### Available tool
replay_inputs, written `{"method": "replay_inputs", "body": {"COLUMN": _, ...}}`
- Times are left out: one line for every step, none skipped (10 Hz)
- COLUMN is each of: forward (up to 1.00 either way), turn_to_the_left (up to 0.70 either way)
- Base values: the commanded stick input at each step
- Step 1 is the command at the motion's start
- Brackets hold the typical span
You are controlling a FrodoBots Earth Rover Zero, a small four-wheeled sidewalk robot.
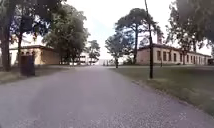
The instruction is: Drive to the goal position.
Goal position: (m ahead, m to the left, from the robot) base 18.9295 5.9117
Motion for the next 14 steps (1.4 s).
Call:
{"method": "replay_inputs", "body": {"forward": 0.85, "turn_to_the_left": 0.00}}
{"method": "replay_inputs", "body": {"forward": 0.85, "turn_to_the_left": 0.00}}
{"method": "replay_inputs", "body": {"forward": 0.85, "turn_to_the_left": 0.00}}
{"method": "replay_inputs", "body": {"forward": 0.85, "turn_to_the_left": 0.00}}
{"method": "replay_inputs", "body": {"forward": 0.85, "turn_to_the_left": 0.00}}
{"method": "replay_inputs", "body": {"forward": 0.85, "turn_to_the_left": 0.00}}
{"method": "replay_inputs", "body": {"forward": 0.85, "turn_to_the_left": 0.00}}
{"method": "replay_inputs", "body": {"forward": 0.85, "turn_to_the_left": 0.00}}
{"method": "replay_inputs", "body": {"forward": 0.85, "turn_to_the_left": 0.00}}
{"method": "replay_inputs", "body": {"forward": 0.85, "turn_to_the_left": 0.00}}
{"method": "replay_inputs", "body": {"forward": 0.85, "turn_to_the_left": 0.00}}
{"method": "replay_inputs", "body": {"forward": 0.85, "turn_to_the_left": 0.00}}
{"method": "replay_inputs", "body": {"forward": 0.85, "turn_to_the_left": 0.00}}
{"method": "replay_inputs", "body": {"forward": 0.85, "turn_to_the_left": 0.00}}
